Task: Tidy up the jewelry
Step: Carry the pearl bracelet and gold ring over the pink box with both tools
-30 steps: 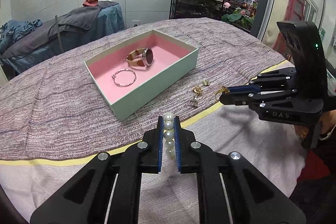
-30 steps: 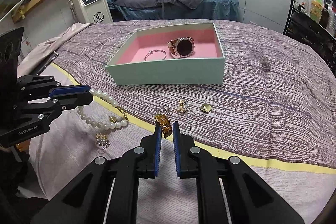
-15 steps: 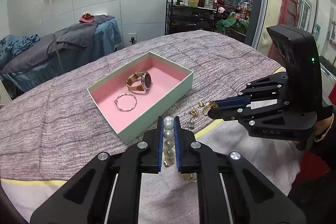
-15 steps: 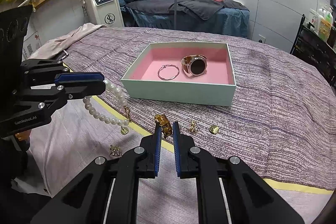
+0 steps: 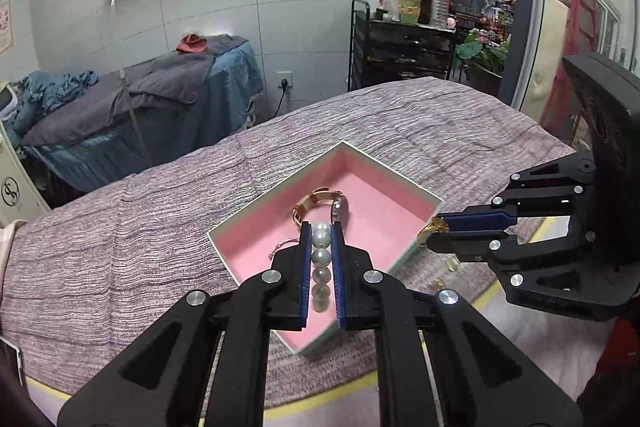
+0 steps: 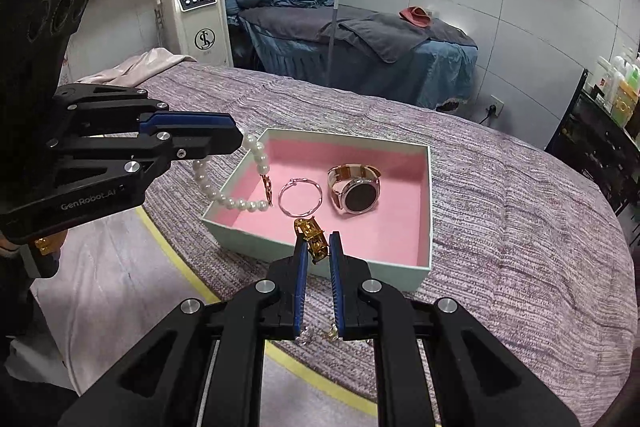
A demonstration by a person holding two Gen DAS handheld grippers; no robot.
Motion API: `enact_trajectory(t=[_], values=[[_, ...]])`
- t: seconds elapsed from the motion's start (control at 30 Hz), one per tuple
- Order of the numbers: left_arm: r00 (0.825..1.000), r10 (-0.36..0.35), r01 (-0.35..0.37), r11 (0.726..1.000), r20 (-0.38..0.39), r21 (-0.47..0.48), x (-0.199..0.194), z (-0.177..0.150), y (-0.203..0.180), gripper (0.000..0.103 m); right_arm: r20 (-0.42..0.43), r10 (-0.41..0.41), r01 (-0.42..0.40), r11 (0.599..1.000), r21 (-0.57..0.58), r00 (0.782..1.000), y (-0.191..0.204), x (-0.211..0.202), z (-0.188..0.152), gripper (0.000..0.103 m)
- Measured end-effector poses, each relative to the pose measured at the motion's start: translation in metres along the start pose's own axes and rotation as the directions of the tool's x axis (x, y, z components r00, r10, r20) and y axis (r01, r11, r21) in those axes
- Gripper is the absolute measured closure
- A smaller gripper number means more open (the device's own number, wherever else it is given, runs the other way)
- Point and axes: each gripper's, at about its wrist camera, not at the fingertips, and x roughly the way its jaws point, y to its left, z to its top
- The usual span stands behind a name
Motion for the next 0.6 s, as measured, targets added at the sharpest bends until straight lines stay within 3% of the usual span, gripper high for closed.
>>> enact_trajectory(t=[0.33,0.6], values=[[0.989,-0.084,0.076,0.995,-0.119,-0.064,0.061,0.006,0.012,0.093,-0.115,-0.010,0.013,1.000,0.023,0.993,-0.018,0.059,0.018,0.093],[0.974,-0.021,0.006,0.998,-0.225,-0.068,0.107,-0.002,0.028,0.093,-0.205,-0.004,0.003,1.000,-0.006,0.979,-0.018,0.088,0.024,0.093]])
